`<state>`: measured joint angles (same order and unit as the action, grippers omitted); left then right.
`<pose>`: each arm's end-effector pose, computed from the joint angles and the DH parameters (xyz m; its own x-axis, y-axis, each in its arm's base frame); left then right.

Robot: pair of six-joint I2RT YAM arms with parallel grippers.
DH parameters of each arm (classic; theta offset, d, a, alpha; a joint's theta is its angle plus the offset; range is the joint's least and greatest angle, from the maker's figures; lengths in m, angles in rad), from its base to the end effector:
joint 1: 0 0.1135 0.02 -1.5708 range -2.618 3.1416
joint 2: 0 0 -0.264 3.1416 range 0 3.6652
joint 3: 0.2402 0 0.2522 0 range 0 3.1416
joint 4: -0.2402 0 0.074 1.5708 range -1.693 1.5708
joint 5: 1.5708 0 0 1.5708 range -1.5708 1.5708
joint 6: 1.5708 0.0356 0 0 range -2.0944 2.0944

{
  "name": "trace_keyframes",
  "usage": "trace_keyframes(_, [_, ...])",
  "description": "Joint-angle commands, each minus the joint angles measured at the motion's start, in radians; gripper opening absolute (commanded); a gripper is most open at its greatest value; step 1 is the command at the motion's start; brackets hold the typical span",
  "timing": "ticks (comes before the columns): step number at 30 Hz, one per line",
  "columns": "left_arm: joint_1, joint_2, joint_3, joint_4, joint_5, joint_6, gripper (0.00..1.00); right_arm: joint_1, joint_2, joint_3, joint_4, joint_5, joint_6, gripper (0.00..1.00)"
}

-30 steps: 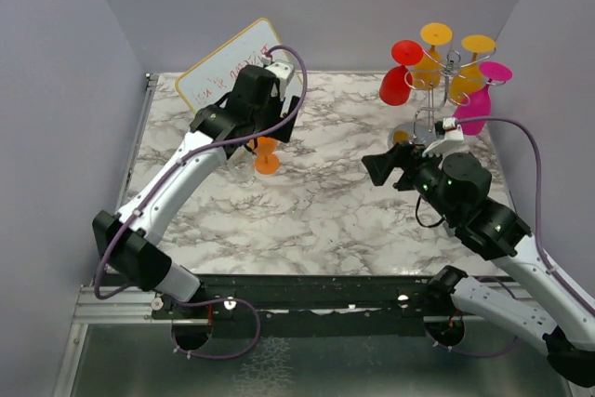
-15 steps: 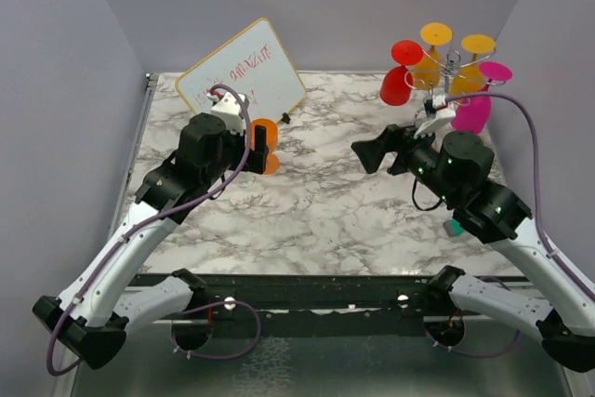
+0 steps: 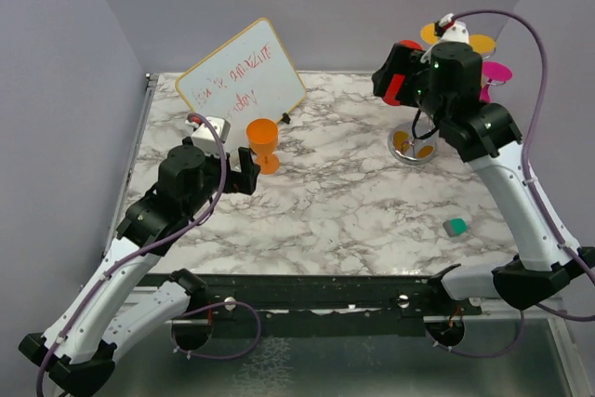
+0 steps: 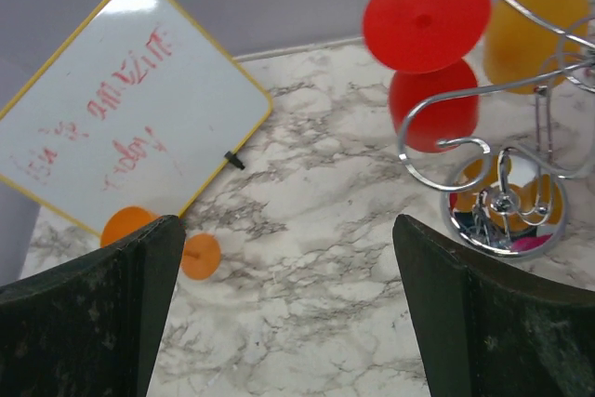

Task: Take the wine glass off the wine glass rack
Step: Adjust the wine rack at the center of the board.

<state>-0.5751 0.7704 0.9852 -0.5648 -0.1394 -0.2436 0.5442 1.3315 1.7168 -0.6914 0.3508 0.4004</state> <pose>0.1367 -0.0827 0.3707 -0.3827 -0.0365 -0.9231 0.3471 0.9203 -0.1803 0.2325 0.1264 0.4853 -0.3177 0.2356 -0.9185 -0.0891 0.9569 0.2763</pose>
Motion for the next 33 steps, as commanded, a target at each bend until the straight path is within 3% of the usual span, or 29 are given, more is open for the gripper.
trace_keyframes(1, [0.006,-0.037,-0.018,0.008,-0.008,-0.007,0.99,-0.121,0.004,0.028,-0.055,-0.154,0.035,1.0])
trace_keyframes(7, [0.006,-0.039,-0.028,0.005,-0.003,-0.01,0.99,-0.231,0.026,0.041,-0.023,-0.22,0.075,0.95])
trace_keyframes(14, [0.006,-0.043,-0.024,-0.004,-0.003,-0.01,0.99,-0.302,0.017,-0.007,0.065,-0.198,0.13,0.81])
trace_keyframes(20, [0.006,-0.047,-0.024,-0.011,0.007,-0.01,0.99,-0.304,-0.047,-0.059,0.062,-0.182,0.071,0.81])
trace_keyframes(26, [0.007,-0.028,-0.031,-0.01,0.018,-0.009,0.99,-0.305,-0.061,-0.028,-0.058,0.044,-0.057,0.85])
trace_keyframes(33, [0.007,-0.013,-0.02,-0.01,0.027,-0.011,0.99,-0.305,-0.078,-0.018,-0.141,0.164,-0.141,0.94])
